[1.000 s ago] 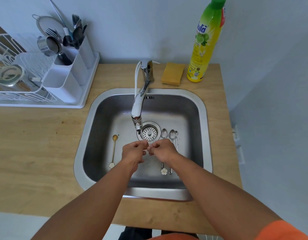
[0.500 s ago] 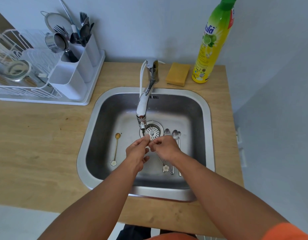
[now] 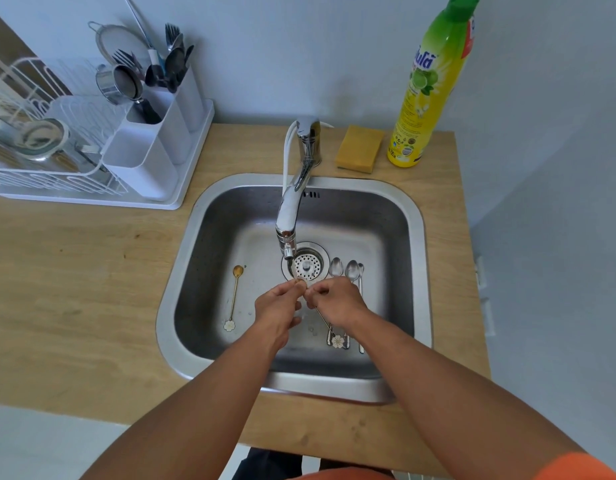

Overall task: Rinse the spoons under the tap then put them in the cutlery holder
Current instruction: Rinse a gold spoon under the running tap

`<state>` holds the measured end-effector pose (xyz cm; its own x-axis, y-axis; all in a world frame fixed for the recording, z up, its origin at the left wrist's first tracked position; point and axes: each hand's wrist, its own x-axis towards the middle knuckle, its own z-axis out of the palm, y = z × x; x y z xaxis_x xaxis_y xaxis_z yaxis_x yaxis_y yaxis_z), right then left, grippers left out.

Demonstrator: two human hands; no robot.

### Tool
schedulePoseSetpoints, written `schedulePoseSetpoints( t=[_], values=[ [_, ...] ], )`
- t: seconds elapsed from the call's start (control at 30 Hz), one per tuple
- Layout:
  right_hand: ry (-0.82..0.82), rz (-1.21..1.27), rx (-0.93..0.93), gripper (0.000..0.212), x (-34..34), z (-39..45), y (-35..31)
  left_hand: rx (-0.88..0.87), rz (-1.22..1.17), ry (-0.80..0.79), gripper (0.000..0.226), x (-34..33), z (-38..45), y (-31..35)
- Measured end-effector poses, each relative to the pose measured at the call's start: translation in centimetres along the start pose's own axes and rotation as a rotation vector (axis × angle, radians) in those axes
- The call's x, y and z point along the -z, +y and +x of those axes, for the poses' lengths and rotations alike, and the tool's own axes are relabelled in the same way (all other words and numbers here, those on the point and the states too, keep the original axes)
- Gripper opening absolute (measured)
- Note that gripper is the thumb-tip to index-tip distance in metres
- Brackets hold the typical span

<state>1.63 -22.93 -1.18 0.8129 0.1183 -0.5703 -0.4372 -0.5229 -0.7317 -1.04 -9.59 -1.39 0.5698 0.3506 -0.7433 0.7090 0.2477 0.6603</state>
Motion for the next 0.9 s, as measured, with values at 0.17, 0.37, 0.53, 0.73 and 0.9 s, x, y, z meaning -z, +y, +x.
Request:
schedulePoseSetpoints(
  t=[0.17,0.37,0.53,0.73,0.9],
  values=[
    [-0.003,0.016,0.003,0.02,0.2,0.0,-0.2,0.023,-0.037,-0.034,0.01,0.1,0.0,0.3],
    [-0.021,0.012,0.012,0.024,0.3,-0.3,-0.5,0.083,-0.046,-0.204,0.019,1.9,0.2,0.5],
    [-0.071,-0.029,0.086,0.029,0.4,-1.0,-1.1,0.124,-0.085,-0.236,0.024,2.5,0.1,0.5],
    [-0.056,-0.156,0.209,0.026,0.8,-1.7,-1.5,0.166,-0.056,-0.217,0.037,2.3,0.0,1.9],
    [0.008,-0.232,0.229,0.023,0.1,-2.1,-2.1,0.19,-0.05,-0.158,0.038,1.4,-0.2,3.2]
  ],
)
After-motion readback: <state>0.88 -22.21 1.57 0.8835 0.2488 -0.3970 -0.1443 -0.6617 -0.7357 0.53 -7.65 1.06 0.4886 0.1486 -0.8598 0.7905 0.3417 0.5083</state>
